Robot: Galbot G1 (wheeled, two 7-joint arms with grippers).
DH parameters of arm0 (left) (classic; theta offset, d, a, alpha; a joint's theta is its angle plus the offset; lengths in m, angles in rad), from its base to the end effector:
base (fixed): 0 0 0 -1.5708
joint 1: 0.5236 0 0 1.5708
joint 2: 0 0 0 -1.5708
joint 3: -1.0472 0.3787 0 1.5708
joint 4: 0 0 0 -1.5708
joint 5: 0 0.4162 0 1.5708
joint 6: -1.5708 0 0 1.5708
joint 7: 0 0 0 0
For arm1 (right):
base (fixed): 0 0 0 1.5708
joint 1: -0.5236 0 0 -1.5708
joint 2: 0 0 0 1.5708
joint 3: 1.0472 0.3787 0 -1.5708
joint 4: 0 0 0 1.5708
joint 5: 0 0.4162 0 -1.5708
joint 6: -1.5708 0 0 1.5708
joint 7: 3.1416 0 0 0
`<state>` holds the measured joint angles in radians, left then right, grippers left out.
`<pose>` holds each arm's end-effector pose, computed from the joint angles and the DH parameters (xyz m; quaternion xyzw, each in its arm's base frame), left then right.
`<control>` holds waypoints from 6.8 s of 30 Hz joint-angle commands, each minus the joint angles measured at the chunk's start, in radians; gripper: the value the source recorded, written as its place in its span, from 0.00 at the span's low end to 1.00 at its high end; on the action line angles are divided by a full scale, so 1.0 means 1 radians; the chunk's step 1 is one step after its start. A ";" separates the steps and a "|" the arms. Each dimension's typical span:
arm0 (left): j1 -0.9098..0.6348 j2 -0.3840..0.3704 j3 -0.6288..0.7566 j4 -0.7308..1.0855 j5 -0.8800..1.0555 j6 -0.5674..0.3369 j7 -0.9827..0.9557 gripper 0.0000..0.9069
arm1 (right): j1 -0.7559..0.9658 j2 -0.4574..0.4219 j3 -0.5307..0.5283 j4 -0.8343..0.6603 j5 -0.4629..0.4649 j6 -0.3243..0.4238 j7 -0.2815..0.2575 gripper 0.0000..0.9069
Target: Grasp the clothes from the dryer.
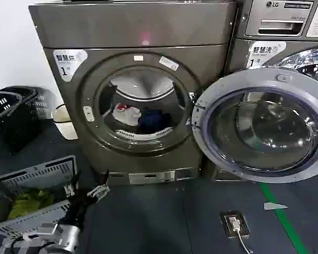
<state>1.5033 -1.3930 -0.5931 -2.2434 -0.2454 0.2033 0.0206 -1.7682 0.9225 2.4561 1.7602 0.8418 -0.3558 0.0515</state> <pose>0.2416 0.0434 -0.2450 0.0446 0.9987 -0.0249 0.0065 -0.1143 -0.4861 0.0891 0.5724 0.7805 -0.1194 0.2212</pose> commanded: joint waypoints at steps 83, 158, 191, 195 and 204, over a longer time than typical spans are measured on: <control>-0.048 0.020 -0.045 -0.032 -0.046 -0.006 0.019 1.00 | 0.012 0.007 -0.035 0.058 0.031 0.080 -0.148 1.00; -0.851 0.076 0.154 0.804 -0.093 -0.076 0.007 1.00 | -0.058 0.009 0.051 0.058 0.023 0.072 -0.096 1.00; -1.507 0.032 0.603 1.791 0.427 -0.050 0.622 1.00 | -0.027 0.000 0.021 0.024 0.002 0.098 -0.129 1.00; -1.554 0.022 0.648 1.848 0.723 -0.082 0.756 1.00 | -0.026 0.007 0.021 0.023 -0.002 0.100 -0.130 1.00; -1.603 0.055 0.691 1.896 1.266 -0.190 0.852 1.00 | -0.024 0.015 0.013 0.035 -0.004 0.103 -0.130 1.00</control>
<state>-0.0562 -1.3470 0.0457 -0.4142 0.5564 0.0733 0.7581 -1.7929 0.9357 2.4707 1.7923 0.8390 -0.2534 -0.0789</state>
